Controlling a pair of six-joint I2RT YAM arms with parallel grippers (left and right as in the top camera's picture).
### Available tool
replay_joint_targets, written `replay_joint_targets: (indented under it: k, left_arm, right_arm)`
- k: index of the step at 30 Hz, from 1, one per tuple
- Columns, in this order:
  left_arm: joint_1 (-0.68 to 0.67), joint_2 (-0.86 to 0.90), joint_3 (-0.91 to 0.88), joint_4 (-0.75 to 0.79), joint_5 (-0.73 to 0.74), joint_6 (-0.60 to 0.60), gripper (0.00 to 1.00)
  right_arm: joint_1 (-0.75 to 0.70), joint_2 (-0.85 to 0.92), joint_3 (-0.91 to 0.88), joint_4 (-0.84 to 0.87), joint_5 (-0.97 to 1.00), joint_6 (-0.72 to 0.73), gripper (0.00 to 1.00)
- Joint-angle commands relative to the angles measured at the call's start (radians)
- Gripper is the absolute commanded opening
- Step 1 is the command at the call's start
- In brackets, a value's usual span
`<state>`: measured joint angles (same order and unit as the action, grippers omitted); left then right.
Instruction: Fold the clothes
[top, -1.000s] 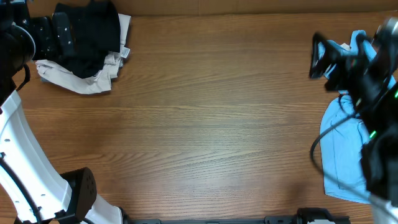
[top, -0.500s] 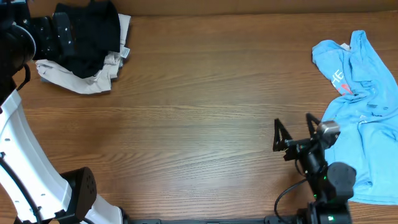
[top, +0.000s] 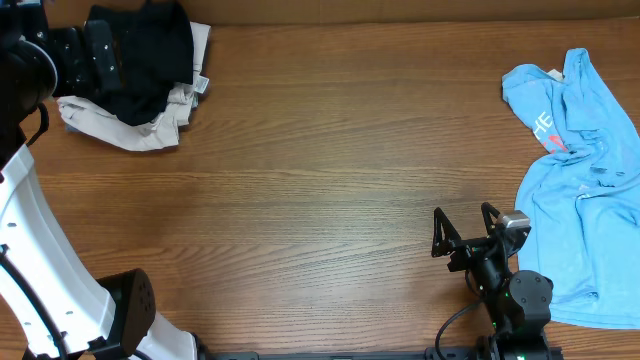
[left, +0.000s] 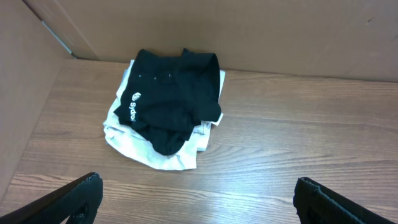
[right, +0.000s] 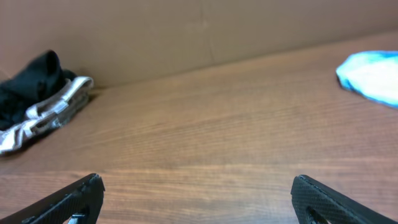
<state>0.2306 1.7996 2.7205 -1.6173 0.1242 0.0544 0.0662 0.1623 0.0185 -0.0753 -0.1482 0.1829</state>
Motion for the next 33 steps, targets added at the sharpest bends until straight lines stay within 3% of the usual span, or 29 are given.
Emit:
replay_joint_targets:
  k: [1, 15, 33]
  left_arm:
    - [-0.006, 0.001, -0.002, 0.002, 0.007, -0.01, 1.0]
    - [-0.007, 0.001, -0.002, 0.001, 0.007, -0.01, 1.0]
    - [-0.007, 0.001, -0.002, 0.001, 0.006, -0.01, 1.0]
  right_arm:
    - [0.005, -0.038, -0.01, 0.006, 0.017, 0.003, 1.0]
    - [0.006, -0.163, -0.01, 0.009, 0.017, 0.003, 1.0]
    - [0.006, -0.159, -0.01, 0.006, 0.017, 0.003, 1.0]
